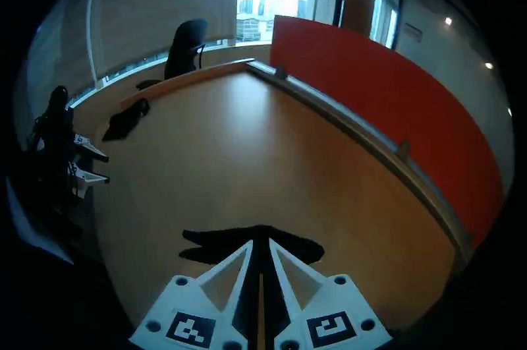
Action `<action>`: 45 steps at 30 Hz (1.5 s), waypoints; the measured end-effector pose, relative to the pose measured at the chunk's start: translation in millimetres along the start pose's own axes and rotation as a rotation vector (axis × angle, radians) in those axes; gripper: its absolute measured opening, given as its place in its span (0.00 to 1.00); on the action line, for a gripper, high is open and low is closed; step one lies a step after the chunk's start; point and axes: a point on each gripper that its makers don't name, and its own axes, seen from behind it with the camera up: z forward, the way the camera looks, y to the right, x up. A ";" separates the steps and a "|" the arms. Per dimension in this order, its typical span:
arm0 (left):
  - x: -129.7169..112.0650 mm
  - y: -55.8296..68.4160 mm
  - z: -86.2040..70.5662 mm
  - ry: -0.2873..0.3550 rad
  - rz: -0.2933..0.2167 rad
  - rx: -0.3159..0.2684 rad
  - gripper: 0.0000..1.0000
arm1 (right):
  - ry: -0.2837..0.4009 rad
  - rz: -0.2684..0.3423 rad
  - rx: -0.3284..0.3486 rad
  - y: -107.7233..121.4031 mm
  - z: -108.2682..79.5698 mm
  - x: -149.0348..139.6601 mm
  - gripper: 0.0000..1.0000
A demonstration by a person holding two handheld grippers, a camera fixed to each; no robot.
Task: Fold towel
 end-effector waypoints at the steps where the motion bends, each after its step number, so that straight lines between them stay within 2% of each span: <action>1: 0.5 0.5 0.3 -0.001 0.000 0.000 0.95 | -0.001 0.006 -0.006 5.8 -3.5 -2.8 0.06; 11: 12.7 5.1 2.3 0.000 0.016 0.007 0.95 | -0.019 0.064 -0.089 74.1 -43.8 -31.5 0.06; 20: 20.6 13.6 5.0 -0.002 0.024 0.007 0.94 | -0.061 0.082 -0.187 146.7 -82.9 -58.1 0.07; 29: 24.6 17.0 6.3 -0.007 0.027 0.011 0.95 | -0.104 0.109 -0.278 209.3 -118.0 -84.3 0.07; 38: 28.1 20.5 6.0 -0.011 0.045 0.015 0.94 | -0.148 0.138 -0.345 251.7 -145.0 -110.6 0.07; 45: 30.5 24.4 5.9 -0.010 0.057 0.014 0.94 | -0.168 0.155 -0.369 262.7 -157.5 -126.4 0.08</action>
